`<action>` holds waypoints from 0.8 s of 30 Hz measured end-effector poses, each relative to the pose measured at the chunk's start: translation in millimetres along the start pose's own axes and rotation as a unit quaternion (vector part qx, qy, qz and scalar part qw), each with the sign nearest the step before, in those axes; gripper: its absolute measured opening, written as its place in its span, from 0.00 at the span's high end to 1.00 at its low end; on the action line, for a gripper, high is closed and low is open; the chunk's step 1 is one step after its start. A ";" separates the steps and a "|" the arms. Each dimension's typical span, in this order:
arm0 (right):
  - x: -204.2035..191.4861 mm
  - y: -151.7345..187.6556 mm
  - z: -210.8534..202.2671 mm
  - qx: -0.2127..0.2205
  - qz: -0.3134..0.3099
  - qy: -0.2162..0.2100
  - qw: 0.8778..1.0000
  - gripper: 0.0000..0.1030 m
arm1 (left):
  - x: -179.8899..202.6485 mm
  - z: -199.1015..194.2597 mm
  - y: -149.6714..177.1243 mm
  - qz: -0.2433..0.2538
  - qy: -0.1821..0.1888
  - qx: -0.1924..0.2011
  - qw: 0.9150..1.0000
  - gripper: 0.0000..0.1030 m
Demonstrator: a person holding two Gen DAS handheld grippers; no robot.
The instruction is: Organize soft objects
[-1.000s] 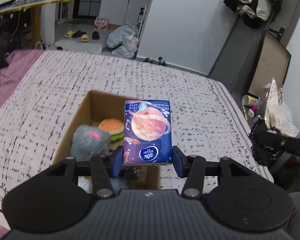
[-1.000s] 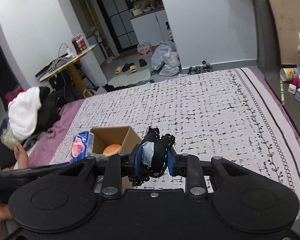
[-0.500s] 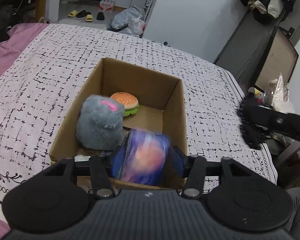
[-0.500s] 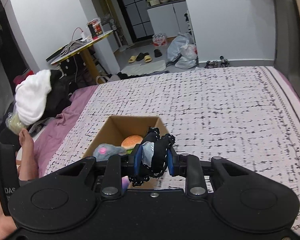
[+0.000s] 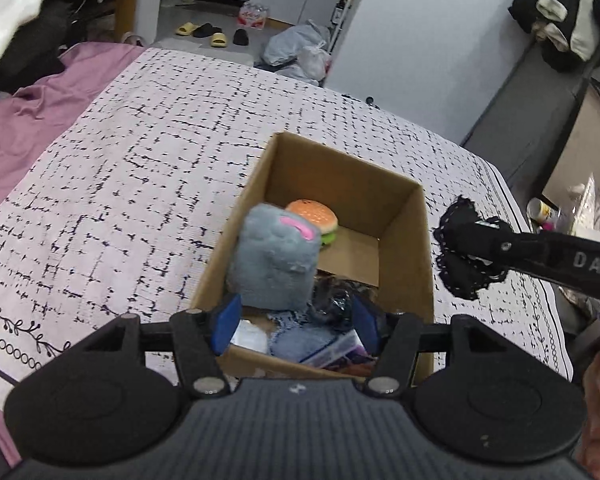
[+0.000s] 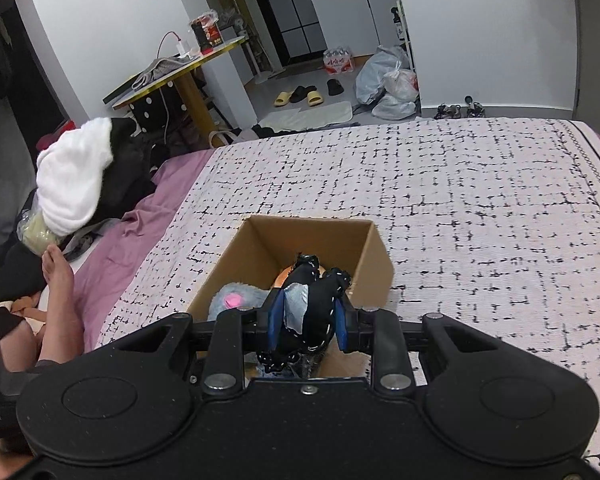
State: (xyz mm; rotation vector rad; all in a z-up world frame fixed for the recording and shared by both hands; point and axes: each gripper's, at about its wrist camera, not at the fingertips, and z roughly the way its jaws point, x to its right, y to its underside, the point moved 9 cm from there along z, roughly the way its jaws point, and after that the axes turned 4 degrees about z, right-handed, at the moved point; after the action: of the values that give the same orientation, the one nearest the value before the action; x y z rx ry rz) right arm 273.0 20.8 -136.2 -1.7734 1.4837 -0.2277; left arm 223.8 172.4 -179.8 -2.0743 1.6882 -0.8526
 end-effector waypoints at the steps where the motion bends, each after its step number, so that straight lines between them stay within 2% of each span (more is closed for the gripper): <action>1: -2.1 -0.2 2.5 -0.001 -0.001 0.000 1.000 0.74 | -2.6 -0.8 -0.3 -0.003 -0.001 0.000 1.000 0.42; 3: -5.7 -1.4 7.7 -0.002 -0.002 -0.002 1.000 0.74 | -5.2 -0.7 -1.2 -0.007 -0.002 0.000 1.000 0.42; 6: -11.1 -4.8 13.0 0.000 -0.006 0.000 1.000 0.67 | -7.4 -0.6 -2.1 -0.010 -0.003 -0.001 1.000 0.41; 8: -11.7 -6.9 14.6 0.000 -0.007 0.003 1.000 0.49 | -9.4 0.6 -2.5 -0.011 -0.004 0.000 1.000 0.40; 15: 4.2 -3.6 2.5 -0.001 0.008 0.012 1.000 0.42 | -7.0 -1.5 -4.8 0.005 -0.012 0.001 1.000 0.29; 17: 15.5 -0.9 -6.4 -0.003 0.022 0.019 1.000 0.37 | -2.8 -3.4 -4.5 0.014 -0.014 0.002 1.000 0.24; 24: 47.6 -1.0 -47.3 0.012 0.055 0.023 0.998 0.19 | 18.7 -16.1 -0.6 0.046 -0.026 0.003 0.999 0.20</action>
State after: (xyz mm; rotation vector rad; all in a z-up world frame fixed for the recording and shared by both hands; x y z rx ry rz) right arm 259.9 -42.9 -120.2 -1.6720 1.6000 -0.2311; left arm 216.3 156.4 -162.7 -1.9818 1.7367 -0.7668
